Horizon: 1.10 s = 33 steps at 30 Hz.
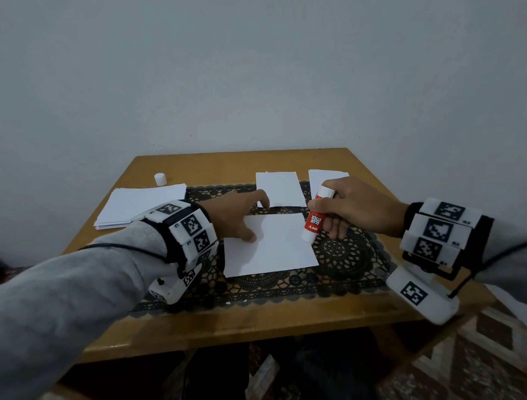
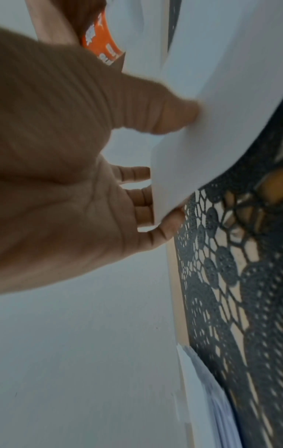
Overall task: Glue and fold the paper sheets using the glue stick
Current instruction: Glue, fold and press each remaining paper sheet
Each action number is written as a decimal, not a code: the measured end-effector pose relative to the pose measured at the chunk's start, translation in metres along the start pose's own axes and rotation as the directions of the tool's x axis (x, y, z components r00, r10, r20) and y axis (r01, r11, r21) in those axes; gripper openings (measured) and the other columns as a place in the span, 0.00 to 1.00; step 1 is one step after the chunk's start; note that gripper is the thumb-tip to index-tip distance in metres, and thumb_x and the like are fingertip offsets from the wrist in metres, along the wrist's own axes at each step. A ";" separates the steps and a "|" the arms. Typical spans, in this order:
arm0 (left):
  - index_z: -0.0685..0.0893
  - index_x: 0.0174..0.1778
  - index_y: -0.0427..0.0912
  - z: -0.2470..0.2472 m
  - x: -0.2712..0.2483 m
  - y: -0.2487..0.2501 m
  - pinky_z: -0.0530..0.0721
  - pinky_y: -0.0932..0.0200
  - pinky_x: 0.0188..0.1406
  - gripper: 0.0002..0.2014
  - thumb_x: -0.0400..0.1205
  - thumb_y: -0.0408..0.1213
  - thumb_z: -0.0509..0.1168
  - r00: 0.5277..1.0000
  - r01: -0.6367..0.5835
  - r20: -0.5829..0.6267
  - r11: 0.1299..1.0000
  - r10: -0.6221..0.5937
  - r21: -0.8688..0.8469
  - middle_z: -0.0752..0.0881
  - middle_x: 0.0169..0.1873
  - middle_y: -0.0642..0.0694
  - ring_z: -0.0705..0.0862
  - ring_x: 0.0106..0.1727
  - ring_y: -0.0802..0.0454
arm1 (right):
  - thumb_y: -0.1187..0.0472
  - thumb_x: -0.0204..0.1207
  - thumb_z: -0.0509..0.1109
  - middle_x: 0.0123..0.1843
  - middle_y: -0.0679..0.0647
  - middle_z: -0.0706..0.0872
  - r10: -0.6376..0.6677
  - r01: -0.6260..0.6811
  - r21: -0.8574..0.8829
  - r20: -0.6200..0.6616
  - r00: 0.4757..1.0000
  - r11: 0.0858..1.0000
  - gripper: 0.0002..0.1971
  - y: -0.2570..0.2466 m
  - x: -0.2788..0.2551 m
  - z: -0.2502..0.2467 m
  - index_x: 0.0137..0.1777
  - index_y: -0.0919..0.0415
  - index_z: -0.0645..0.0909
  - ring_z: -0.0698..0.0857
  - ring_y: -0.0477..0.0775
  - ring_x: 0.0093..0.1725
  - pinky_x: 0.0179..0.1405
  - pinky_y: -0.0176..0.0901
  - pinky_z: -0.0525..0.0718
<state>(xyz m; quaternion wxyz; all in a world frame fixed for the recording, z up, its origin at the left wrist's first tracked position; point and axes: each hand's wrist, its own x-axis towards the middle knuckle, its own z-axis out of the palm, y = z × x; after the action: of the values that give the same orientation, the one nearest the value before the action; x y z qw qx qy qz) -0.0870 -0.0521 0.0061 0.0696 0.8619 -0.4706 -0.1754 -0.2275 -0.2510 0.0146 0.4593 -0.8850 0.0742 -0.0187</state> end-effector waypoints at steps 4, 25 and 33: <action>0.68 0.71 0.51 0.000 -0.004 0.004 0.81 0.54 0.50 0.28 0.77 0.36 0.71 0.998 -0.040 -0.049 0.999 0.040 -0.013 0.82 0.52 0.47 0.81 0.51 0.47 | 0.56 0.82 0.67 0.32 0.62 0.89 -0.012 0.012 0.003 -0.014 1.000 1.000 0.10 -0.003 0.001 0.000 0.46 0.65 0.79 0.87 0.62 0.29 0.27 0.46 0.86; 0.85 0.53 0.36 0.010 -0.026 -0.013 0.87 0.56 0.41 0.10 0.82 0.38 0.65 0.972 0.231 -0.004 0.958 -0.235 -0.171 0.87 0.47 0.38 0.84 0.30 0.49 | 0.54 0.79 0.71 0.35 0.59 0.89 -0.091 0.047 -0.227 -0.188 0.978 0.973 0.09 -0.017 0.040 0.021 0.46 0.56 0.74 0.86 0.50 0.26 0.22 0.39 0.82; 0.80 0.61 0.49 0.015 -0.027 -0.011 0.78 0.57 0.56 0.18 0.78 0.50 0.70 0.977 0.214 -0.031 0.972 -0.211 0.101 0.82 0.58 0.47 0.75 0.51 0.52 | 0.54 0.78 0.71 0.40 0.58 0.87 -0.110 0.043 -0.422 -0.136 0.985 0.905 0.14 -0.035 0.061 0.042 0.49 0.66 0.78 0.88 0.60 0.35 0.36 0.52 0.86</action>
<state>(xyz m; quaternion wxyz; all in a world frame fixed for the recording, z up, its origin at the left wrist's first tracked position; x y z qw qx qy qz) -0.0974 -0.0231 -0.0048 0.0102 0.9115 -0.3834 -0.1482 -0.1590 -0.2067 0.0165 0.2510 -0.9607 0.0775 -0.0895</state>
